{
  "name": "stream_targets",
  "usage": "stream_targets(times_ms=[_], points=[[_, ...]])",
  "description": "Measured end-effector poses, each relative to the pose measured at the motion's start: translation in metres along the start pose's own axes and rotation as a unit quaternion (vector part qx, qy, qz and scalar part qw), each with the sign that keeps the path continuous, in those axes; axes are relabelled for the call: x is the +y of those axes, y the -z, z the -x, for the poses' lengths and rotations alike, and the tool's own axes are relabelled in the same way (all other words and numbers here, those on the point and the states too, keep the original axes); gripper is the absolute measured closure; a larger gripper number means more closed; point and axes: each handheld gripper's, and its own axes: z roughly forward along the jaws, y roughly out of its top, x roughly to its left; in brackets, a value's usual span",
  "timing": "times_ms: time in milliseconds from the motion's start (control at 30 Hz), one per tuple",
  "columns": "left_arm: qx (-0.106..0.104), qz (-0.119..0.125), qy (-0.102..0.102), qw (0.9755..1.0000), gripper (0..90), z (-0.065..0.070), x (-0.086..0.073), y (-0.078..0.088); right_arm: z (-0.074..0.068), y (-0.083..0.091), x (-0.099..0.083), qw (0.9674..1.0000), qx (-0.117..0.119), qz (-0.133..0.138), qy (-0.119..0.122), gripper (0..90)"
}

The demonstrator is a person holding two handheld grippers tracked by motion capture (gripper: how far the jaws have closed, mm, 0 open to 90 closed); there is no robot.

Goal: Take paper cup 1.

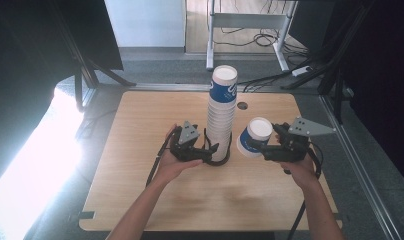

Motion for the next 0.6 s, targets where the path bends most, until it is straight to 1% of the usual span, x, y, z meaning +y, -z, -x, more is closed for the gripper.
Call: stream_targets(times_ms=[33,67,100,133,167,200,267,367,400,433,467,500,533,600], points=[[0.0,0.001,0.001,1.0,6.0,0.0,-0.003,0.003,0.0,0.0,0.0,1.0,0.0,0.0,0.0,26.7],[-0.001,0.001,0.004,1.0,6.1,-0.001,-0.007,0.006,-0.002,-0.003,-0.008,1.0,0.0,-0.005,-0.002,26.7],[-0.004,0.006,0.011,0.9999,6.1,-0.002,-0.011,0.01,-0.002,-0.003,-0.008,1.0,0.0,-0.005,-0.002,26.7],[-0.009,0.008,0.018,0.9998,6.8,-0.003,-0.017,0.015,-0.004,-0.005,-0.015,1.0,0.0,-0.009,-0.004,26.7],[-0.009,0.008,0.018,0.9998,6.8,-0.003,-0.017,0.015,-0.005,-0.006,-0.018,0.9999,-0.001,-0.009,-0.005,26.7],[-0.008,0.012,0.021,0.9997,7.2,-0.003,-0.024,0.021,-0.006,-0.008,-0.023,0.9999,-0.002,-0.012,-0.007,26.6],[-0.009,0.013,0.021,0.9996,7.6,-0.003,-0.027,0.024,-0.008,-0.01,-0.029,0.9998,-0.004,-0.016,-0.007,26.6],[0.0,0.017,0.017,0.9997,9.1,-0.002,-0.036,0.032,-0.011,-0.012,-0.035,0.9998,-0.003,-0.016,-0.009,26.6],[-0.002,0.016,0.016,0.9997,9.2,-0.001,-0.038,0.035,-0.015,-0.013,-0.04,0.9998,-0.003,-0.016,-0.008,26.6],[-0.004,0.017,0.017,0.9997,9.2,-0.001,-0.041,0.037,-0.015,-0.013,-0.04,0.9998,-0.003,-0.016,-0.008,26.6],[-0.008,0.017,0.02,0.9996,9.2,0.0,-0.046,0.042,-0.019,-0.016,-0.045,0.9998,-0.001,-0.017,-0.007,26.6],[-0.008,0.017,0.02,0.9996,9.3,0.0,-0.046,0.042,-0.021,-0.017,-0.047,0.9998,0.0,-0.018,-0.009,26.6],[-0.014,0.017,0.028,0.9994,9.6,0.0,-0.052,0.047,-0.024,-0.019,-0.051,0.9998,0.0,-0.021,-0.006,26.6],[-0.017,0.016,0.031,0.9992,10.9,0.0,-0.055,0.049,-0.026,-0.021,-0.054,0.9997,0.0,-0.024,-0.004,26.6]])
